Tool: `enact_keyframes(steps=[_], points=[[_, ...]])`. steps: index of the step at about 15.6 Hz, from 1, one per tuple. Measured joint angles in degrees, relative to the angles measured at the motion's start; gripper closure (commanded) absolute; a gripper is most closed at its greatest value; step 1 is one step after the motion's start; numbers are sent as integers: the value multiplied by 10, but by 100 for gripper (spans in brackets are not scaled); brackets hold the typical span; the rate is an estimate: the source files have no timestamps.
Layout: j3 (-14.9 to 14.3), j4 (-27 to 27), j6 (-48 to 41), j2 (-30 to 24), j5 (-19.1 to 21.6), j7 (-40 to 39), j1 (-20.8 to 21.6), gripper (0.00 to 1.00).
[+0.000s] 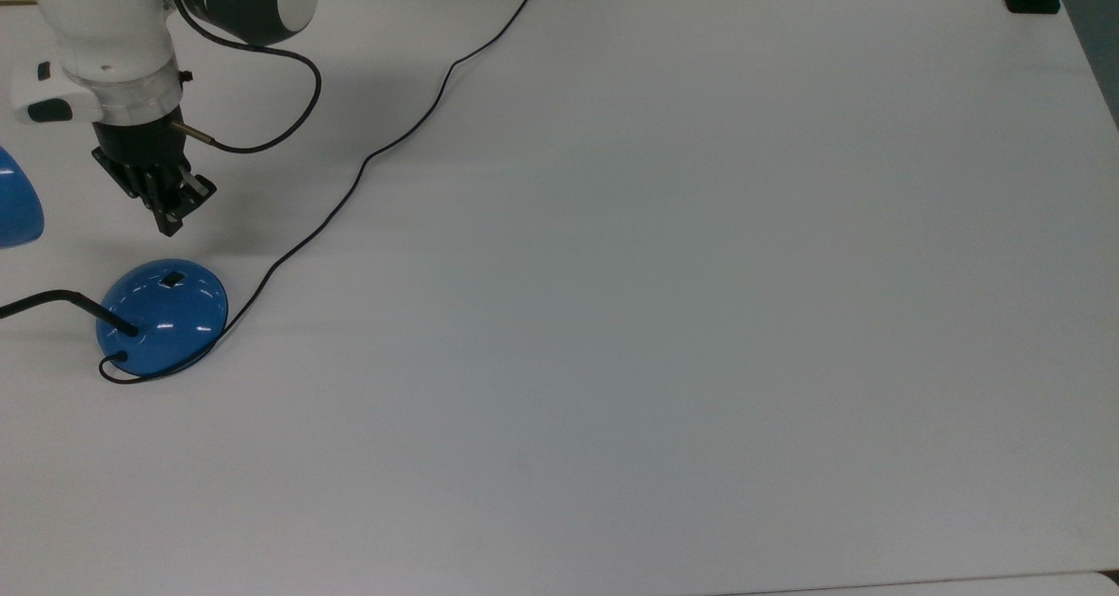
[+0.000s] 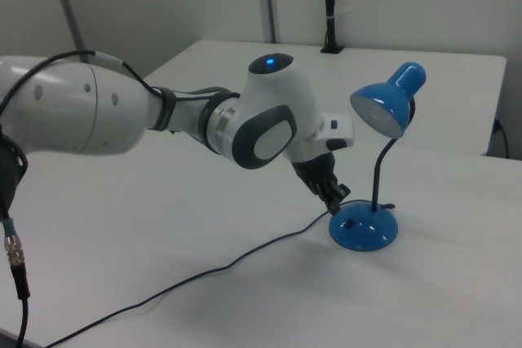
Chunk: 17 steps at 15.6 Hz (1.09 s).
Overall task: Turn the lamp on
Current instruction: 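Lower the gripper and press the switch on the lamp base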
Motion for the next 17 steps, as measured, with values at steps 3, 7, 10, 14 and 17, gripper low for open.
enact_keyframes(steps=[3,7,10,14,17], points=[[1,0,10,10,0,0,0,100],[3,0,55,28,0,0,0,100],[3,0,86,45,0,0,-1,100],[3,0,105,53,0,0,-2,100],[3,1,107,56,1,0,-4,100]])
